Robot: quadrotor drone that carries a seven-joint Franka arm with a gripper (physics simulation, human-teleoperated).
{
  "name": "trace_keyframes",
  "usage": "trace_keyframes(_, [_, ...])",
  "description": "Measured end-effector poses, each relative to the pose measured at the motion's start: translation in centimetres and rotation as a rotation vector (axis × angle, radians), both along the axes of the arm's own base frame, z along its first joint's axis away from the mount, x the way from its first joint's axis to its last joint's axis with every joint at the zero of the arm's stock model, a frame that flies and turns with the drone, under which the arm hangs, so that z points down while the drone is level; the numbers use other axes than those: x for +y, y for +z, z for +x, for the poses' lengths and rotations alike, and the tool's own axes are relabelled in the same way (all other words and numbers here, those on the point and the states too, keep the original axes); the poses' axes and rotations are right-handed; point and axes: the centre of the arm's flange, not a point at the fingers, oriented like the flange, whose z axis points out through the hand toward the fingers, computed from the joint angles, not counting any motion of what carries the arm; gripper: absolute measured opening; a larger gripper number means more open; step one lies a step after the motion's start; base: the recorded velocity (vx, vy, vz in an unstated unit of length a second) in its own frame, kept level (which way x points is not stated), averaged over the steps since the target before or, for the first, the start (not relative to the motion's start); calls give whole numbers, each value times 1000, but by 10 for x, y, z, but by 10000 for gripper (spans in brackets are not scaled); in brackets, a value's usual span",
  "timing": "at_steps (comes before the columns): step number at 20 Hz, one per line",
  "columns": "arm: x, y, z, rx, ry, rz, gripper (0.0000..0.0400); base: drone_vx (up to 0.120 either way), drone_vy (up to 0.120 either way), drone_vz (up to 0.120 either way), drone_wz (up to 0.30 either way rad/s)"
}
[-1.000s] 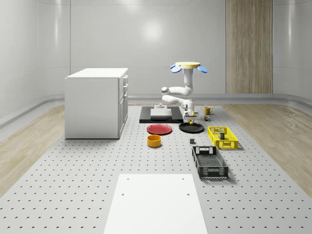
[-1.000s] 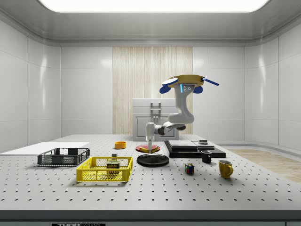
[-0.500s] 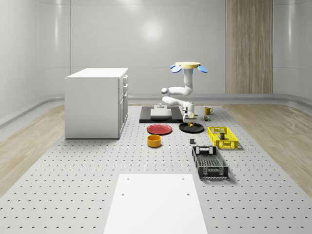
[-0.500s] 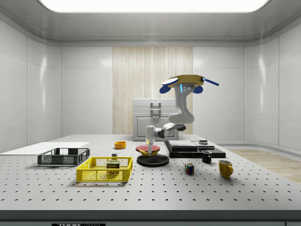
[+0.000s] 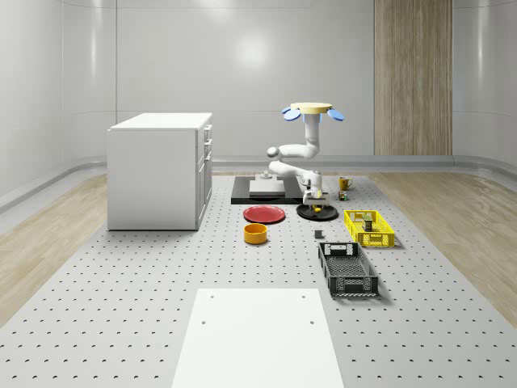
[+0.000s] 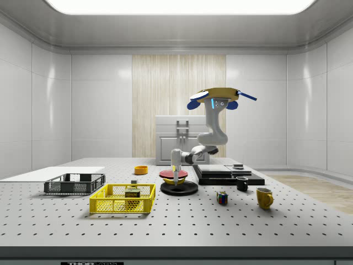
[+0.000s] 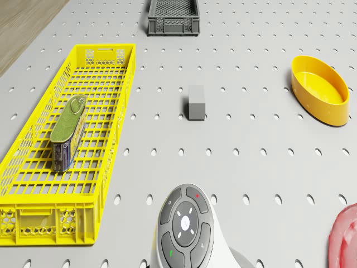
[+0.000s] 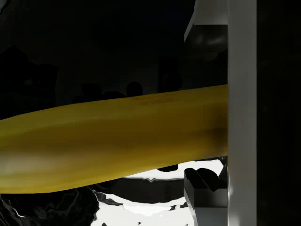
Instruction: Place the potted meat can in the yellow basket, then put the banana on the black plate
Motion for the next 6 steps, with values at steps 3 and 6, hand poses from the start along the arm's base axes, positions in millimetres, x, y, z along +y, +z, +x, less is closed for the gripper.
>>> trace_keyframes(3, [0,-11,0,0,-2,1,377,0,0,0,0])
trace_keyframes(6, [0,-19,0,-1,-3,2,389,0,0,0,0])
